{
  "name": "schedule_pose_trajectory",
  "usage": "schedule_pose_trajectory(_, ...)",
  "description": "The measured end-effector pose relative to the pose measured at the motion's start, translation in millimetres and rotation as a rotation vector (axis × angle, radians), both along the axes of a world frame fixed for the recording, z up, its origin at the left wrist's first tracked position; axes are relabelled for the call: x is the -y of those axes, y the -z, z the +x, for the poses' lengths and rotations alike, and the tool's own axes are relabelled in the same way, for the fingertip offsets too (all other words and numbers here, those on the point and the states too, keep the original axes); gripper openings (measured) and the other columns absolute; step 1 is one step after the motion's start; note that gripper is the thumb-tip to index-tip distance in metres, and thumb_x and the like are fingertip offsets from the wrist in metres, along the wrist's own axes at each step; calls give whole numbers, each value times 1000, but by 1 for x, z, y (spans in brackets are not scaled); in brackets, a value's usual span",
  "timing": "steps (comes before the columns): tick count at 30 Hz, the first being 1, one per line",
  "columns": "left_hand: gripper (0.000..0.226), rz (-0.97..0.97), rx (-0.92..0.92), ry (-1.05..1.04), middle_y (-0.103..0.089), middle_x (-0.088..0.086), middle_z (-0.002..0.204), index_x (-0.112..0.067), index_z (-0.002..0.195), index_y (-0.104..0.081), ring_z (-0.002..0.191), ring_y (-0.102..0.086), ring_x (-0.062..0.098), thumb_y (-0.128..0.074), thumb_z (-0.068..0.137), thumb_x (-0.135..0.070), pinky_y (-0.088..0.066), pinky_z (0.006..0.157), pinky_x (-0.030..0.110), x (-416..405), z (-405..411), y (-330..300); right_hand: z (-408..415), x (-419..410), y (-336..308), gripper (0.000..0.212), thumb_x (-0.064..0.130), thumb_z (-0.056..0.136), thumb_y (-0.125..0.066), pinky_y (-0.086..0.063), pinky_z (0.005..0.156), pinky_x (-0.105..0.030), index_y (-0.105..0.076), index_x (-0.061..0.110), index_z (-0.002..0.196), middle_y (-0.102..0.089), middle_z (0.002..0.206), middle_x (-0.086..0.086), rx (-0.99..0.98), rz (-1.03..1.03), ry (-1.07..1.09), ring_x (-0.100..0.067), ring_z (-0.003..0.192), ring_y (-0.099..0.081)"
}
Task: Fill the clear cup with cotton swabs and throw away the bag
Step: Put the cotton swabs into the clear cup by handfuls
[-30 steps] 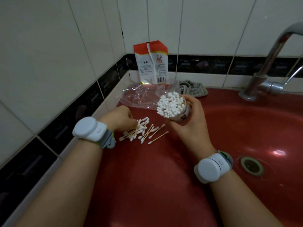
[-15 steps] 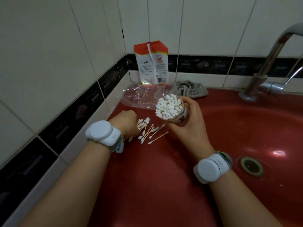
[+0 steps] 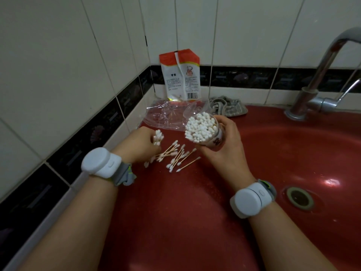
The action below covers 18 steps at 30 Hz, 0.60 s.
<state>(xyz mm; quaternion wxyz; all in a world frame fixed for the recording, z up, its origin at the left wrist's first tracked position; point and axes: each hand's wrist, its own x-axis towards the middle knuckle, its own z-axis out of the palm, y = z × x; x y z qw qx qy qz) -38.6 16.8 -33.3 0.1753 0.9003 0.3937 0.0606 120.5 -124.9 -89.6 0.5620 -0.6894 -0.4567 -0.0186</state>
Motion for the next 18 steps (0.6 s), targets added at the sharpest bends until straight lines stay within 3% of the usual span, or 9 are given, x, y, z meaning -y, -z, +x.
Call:
schedule_pose_trajectory(3,8,-80,142,-20,-60,-5,59,-7,76,-62,57,-56,6,-59,83,-11,-39,50,14,2,-7,-8,0,0,0,74,31,63,-82,-42,98,-46,-44,26,127,-47,122,12,0,-5,-4,-15,117,-48)
schedule_pose_trajectory(5,10,-133,257,-51,-64,-2,56,-3,74,-63,48,-56,1,-58,81,-6,-42,49,10,-2,-11,-6,0,0,0,75,32,63,-82,-42,99,-46,-44,26,127,-46,122,12,-1,-16,-7,-15,118,-47)
schedule_pose_trajectory(8,7,-228,258,-115,-69,8,63,-4,74,-65,54,-62,12,-61,80,-7,-51,61,24,-5,-15,14,-1,0,-1,75,37,62,-79,-41,99,-46,-43,27,127,-46,121,14,-9,-20,-10,-14,118,-46)
schedule_pose_trajectory(12,11,-338,277,-121,-68,3,54,-3,72,-67,47,-60,6,-62,82,-3,-48,53,15,-4,-23,29,-2,0,-2,76,39,62,-79,-41,100,-46,-44,27,127,-46,121,14,-16,-10,-19,-14,119,-47)
schedule_pose_trajectory(15,18,-341,411,-121,-70,9,61,-2,67,-68,55,-63,11,-56,80,4,-51,56,17,2,-28,15,-2,-1,-1,76,30,64,-83,-41,100,-47,-43,26,129,-45,122,14,16,5,-23,-15,120,-46)
schedule_pose_trajectory(18,21,-311,592,-119,-68,8,57,2,61,-65,50,-57,8,-53,77,9,-47,52,12,16,-27,-6,-2,0,-1,82,27,67,-82,-39,103,-46,-35,35,135,-42,128,14,62,28,-65,-15,124,-44)
